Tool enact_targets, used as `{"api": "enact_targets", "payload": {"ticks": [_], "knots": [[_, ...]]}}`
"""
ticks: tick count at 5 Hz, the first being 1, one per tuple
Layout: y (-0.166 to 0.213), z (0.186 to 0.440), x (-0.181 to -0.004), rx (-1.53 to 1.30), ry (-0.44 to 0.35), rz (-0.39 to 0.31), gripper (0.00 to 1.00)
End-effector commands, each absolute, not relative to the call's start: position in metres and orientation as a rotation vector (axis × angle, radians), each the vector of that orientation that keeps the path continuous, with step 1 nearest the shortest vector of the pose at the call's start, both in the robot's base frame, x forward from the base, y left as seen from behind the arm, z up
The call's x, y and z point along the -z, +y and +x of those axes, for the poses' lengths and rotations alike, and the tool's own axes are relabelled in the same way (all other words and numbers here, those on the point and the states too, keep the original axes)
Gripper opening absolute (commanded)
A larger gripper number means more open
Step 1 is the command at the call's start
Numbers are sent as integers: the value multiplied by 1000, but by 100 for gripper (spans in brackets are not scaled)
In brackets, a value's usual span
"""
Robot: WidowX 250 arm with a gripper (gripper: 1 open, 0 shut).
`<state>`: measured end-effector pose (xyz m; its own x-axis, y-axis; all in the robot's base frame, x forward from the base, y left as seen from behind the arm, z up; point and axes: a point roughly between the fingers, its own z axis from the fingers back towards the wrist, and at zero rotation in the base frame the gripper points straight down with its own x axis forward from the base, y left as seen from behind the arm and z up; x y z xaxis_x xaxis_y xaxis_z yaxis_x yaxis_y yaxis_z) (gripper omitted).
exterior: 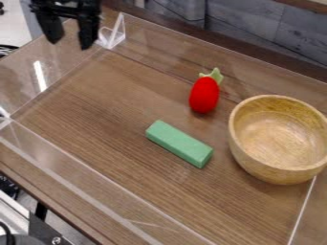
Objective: Move the red fruit to the right
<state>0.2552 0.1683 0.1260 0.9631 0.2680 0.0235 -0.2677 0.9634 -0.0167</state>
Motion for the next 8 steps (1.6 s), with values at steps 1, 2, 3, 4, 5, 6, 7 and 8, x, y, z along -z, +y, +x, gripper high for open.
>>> {"api": "enact_targets", "payload": {"ticks": [1,2,3,4,5,6,7,8], "knots": [[184,270,-142,-277,-92,11,100],[189,274,-141,-282,-96,14,100],[196,274,-131,-305,-92,14,100],[202,276,-124,-325,-99,11,100],[206,279,-120,-336,-117,9,100],[196,295,-118,-275,-132,5,100],[185,307,-118,-211,-142,3,100],[195,313,-113,-225,-144,-1,100]]}}
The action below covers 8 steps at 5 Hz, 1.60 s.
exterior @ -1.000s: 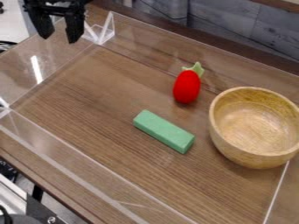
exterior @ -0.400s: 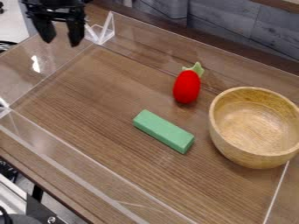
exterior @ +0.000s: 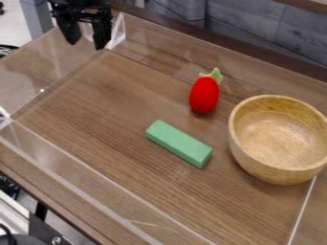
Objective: Move the red fruit to the right
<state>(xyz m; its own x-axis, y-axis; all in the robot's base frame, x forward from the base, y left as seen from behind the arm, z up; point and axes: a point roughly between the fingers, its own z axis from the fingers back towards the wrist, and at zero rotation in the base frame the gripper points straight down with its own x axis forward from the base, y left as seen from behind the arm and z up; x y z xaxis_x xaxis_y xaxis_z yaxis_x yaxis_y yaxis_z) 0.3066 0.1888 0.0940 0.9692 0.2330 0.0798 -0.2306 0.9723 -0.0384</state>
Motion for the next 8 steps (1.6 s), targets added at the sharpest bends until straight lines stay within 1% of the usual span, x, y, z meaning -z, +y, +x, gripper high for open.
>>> {"api": "enact_targets", "payload": {"ticks": [1,3,5,6,7,8], "knots": [[206,316,-111,-254,-153,-5,100],[208,300,-96,-354,-162,-13,100],[202,303,-122,-354,-185,-10,100],[206,299,-131,-349,-198,-6,100],[182,303,-126,-307,-174,-20,100],[143,311,-127,-239,-161,-46,100]]}}
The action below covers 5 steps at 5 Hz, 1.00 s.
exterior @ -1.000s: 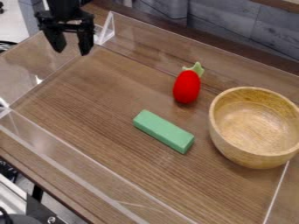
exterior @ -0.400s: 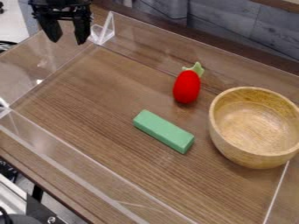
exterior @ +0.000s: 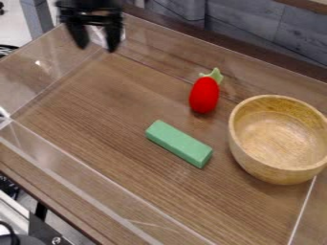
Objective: Move the red fruit to the right
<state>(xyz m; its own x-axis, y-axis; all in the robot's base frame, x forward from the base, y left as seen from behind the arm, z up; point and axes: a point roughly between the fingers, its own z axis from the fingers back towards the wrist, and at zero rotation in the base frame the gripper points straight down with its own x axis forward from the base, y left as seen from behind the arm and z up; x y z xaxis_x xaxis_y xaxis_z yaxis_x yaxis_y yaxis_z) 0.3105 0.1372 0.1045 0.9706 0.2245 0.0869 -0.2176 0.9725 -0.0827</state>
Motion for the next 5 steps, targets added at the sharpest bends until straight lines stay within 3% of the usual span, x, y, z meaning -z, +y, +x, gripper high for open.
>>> {"api": "enact_targets", "payload": {"ticks": [1,3,5], "knots": [[105,329,-114,-213,-173,-60,100],[39,353,-80,-172,-185,-58,100],[-1,350,-108,-91,-205,-57,100]]}}
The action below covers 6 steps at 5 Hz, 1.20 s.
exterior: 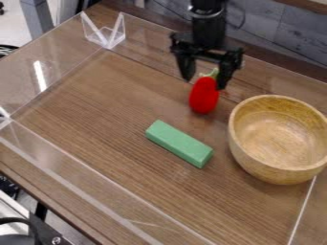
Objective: Move the red fruit to the right
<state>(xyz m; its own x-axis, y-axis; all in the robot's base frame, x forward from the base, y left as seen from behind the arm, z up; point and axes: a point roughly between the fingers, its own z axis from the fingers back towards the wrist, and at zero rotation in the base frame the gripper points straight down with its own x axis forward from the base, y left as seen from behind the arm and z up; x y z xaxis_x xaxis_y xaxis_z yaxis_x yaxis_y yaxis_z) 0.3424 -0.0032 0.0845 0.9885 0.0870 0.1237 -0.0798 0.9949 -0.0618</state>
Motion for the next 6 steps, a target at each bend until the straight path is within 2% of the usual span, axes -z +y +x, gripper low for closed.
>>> {"api": "enact_targets", "payload": {"ticks": [1,2,4,6], "knots": [[-6,346,-96,-48,-211,-55,100],[-8,344,-82,-12,-210,-50,100],[12,361,-89,-49,-215,-39,100],[0,360,-99,-112,-222,-31,100]]}}
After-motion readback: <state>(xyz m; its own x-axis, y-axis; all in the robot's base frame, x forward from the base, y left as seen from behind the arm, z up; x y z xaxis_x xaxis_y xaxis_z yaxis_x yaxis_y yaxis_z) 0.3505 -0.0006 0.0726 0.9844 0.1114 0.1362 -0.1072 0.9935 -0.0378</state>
